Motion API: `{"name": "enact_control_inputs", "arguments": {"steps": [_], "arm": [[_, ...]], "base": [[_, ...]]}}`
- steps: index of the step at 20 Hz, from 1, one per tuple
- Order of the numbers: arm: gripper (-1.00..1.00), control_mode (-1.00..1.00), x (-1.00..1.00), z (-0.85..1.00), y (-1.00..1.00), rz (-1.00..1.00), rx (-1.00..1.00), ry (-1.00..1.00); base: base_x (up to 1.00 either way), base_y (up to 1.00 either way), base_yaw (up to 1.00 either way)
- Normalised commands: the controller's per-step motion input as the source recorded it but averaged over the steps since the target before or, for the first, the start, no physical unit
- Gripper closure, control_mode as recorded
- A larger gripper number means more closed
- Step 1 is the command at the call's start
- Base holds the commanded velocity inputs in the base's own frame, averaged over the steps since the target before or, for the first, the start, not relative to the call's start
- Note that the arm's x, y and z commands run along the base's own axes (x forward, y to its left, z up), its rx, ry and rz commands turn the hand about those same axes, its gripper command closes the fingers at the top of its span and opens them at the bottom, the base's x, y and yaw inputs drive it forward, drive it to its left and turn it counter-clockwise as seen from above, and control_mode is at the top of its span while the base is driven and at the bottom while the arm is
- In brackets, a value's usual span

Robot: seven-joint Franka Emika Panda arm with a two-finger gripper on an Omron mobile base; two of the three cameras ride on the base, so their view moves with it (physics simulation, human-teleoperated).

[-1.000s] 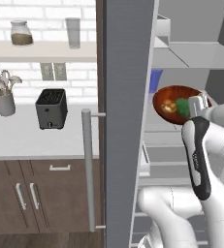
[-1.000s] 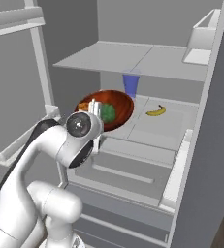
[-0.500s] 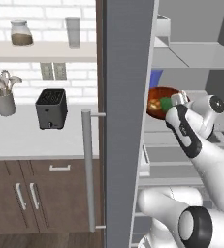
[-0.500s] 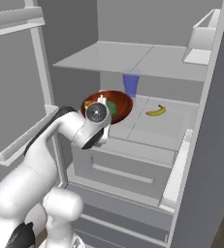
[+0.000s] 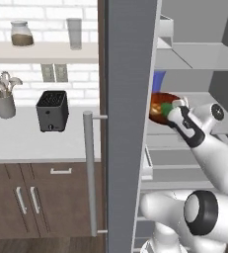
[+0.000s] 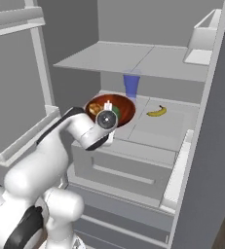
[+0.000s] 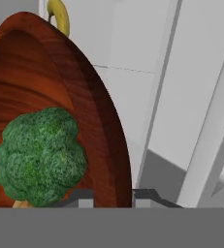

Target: Pick the chicken drumstick and broccoli from their plates and place them in the bowl. Then put the bowl in the fridge.

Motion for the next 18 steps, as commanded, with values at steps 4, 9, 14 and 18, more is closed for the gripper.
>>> {"name": "enact_control_inputs", "arguments": {"steps": [4,9,14,18], "arm": [[1.00,-1.00,0.17,-0.30,-0.06,0.00,0.06,0.00],[1.00,-1.00,0.21,-0.23,0.00,0.00,0.00,0.00],[1.00,-1.00,0.27,-0.19,0.00,0.00,0.00,0.00],[1.00,-1.00,0.28,-0.21,0.00,0.00,0.00,0.00]], "base": [[0.00,0.00,0.00],[0.00,0.00,0.00],[0.00,0.00,0.00],[0.00,0.00,0.00]]}}
